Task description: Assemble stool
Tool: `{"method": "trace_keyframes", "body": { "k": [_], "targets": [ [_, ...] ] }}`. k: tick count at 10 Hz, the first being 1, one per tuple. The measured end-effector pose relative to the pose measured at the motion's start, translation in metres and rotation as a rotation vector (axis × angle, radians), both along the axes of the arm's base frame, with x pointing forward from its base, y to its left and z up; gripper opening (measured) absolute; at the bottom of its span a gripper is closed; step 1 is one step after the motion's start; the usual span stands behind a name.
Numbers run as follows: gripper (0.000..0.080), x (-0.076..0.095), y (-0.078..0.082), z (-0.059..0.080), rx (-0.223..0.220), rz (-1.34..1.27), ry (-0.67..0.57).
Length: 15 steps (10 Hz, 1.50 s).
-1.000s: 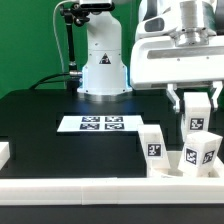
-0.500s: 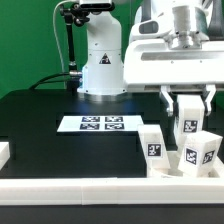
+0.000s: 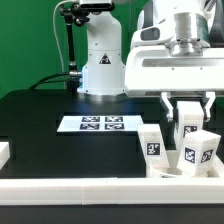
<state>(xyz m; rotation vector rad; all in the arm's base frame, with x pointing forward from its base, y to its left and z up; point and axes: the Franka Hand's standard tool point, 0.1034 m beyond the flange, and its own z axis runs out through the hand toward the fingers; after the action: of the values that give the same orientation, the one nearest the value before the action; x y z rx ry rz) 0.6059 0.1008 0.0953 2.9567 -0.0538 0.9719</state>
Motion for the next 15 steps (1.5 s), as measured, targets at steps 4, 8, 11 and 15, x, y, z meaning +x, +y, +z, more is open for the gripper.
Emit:
{"method": "trace_keyframes", "body": {
  "k": [4,8,11,15],
  "targets": [
    [0.0338,0.0,-0.001,0.0,-0.004,0.0,0.003],
    [0.0338,-0.003,-0.001,0.015,0.013,-0.008,-0.006],
    [0.0338,-0.012,0.001,0.012,0.017,-0.012,0.003],
    [0.0338,-0.014,0.003,0.002,0.009,-0.003,0.023]
  ]
}}
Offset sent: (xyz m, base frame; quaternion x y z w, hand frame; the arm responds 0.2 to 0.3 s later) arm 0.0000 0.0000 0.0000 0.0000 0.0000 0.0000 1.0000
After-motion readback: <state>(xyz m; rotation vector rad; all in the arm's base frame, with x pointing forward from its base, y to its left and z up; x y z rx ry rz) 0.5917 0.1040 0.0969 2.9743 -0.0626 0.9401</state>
